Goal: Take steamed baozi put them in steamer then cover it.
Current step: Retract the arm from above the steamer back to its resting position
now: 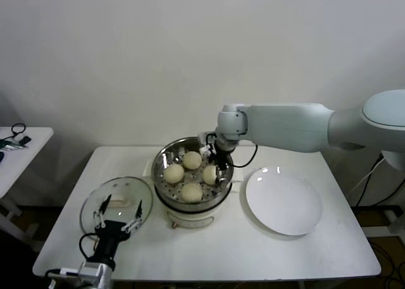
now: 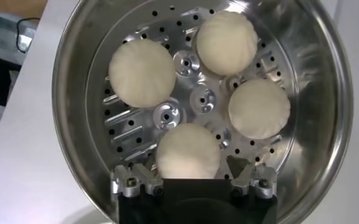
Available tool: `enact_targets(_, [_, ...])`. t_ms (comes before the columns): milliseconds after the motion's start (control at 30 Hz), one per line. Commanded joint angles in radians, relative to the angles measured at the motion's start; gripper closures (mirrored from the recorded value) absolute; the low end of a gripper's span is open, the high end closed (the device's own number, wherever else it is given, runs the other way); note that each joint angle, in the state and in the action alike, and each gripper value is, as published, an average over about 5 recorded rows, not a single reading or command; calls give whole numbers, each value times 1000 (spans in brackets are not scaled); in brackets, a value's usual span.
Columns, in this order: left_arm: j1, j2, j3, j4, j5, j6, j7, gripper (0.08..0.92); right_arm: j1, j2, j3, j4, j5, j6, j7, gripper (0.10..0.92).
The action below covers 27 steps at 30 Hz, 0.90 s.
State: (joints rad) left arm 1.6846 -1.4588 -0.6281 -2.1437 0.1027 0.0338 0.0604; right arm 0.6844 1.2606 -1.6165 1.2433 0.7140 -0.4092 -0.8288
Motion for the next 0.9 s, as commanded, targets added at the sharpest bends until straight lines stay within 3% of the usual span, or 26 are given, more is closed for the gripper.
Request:
enact_targets(33, [2, 2, 2, -3, -16, 0, 0, 177, 5, -37, 67, 11, 67, 5, 9, 204])
enact_targets(233, [-3, 5, 10, 7, -38, -7, -12, 177, 90, -208, 156, 76, 190, -20, 40, 202])
enact_targets(367, [-13, 14, 18, 15, -57, -14, -17, 177, 6, -360, 348, 121, 240, -84, 287, 203])
enact_targets(500, [-34, 31, 18, 31, -69, -28, -12, 177, -207, -498, 634, 154, 185, -65, 556, 203])
enact_targets(633, [-58, 48, 20, 52, -64, -39, -2, 177, -450, -617, 921, 200, 128, -43, 704, 203])
enact_targets(767, [-78, 60, 24, 69, -56, -36, 5, 177, -803, -724, 1263, 283, 126, -23, 778, 203])
enact_targets(900, [-85, 66, 30, 85, -47, -36, 6, 177, -1180, -790, 1581, 351, 61, 116, 764, 203])
